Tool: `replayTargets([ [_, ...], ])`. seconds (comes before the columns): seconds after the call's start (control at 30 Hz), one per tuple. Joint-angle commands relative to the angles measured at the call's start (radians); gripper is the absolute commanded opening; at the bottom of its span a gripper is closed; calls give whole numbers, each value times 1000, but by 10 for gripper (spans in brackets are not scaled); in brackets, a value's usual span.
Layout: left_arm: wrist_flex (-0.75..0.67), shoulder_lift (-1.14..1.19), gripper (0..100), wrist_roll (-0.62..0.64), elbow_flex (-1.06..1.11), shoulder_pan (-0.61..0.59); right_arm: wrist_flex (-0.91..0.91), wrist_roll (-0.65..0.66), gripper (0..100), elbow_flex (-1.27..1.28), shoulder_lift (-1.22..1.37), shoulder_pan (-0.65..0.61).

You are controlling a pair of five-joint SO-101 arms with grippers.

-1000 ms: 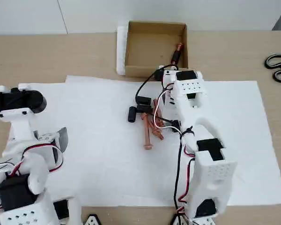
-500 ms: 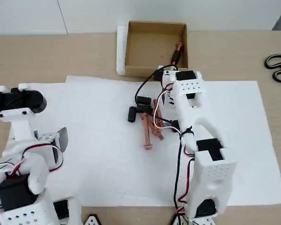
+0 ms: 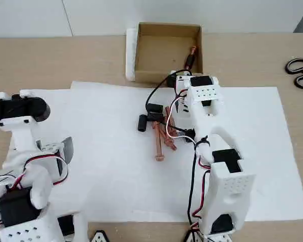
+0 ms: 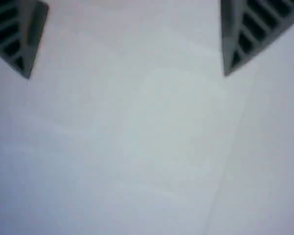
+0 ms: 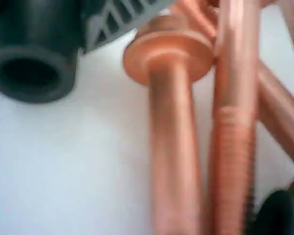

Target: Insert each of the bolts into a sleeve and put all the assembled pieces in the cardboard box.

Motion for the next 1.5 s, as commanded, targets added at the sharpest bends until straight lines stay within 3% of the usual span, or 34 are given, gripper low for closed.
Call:
replayTargets([
  [0.0,5,-11,237,-2,-7,2,4,8,50,-8,-15,-4],
  [0.07,5,-11,237,-2,-7,2,4,18,2,-9,-16,-2],
  [0.37,5,-11,237,-2,-7,2,114,41,4,-124,-33,28],
  [0.7,0,3,239,-48,-13,5,219,43,4,-196,-288,119],
  [0.9,5,219,237,-77,-125,46,226,43,4,-195,-400,160],
  [1.23,110,735,237,2,-553,311,231,43,4,-91,-472,162],
  [1.47,106,979,237,58,-634,486,228,43,4,-74,-550,211],
])
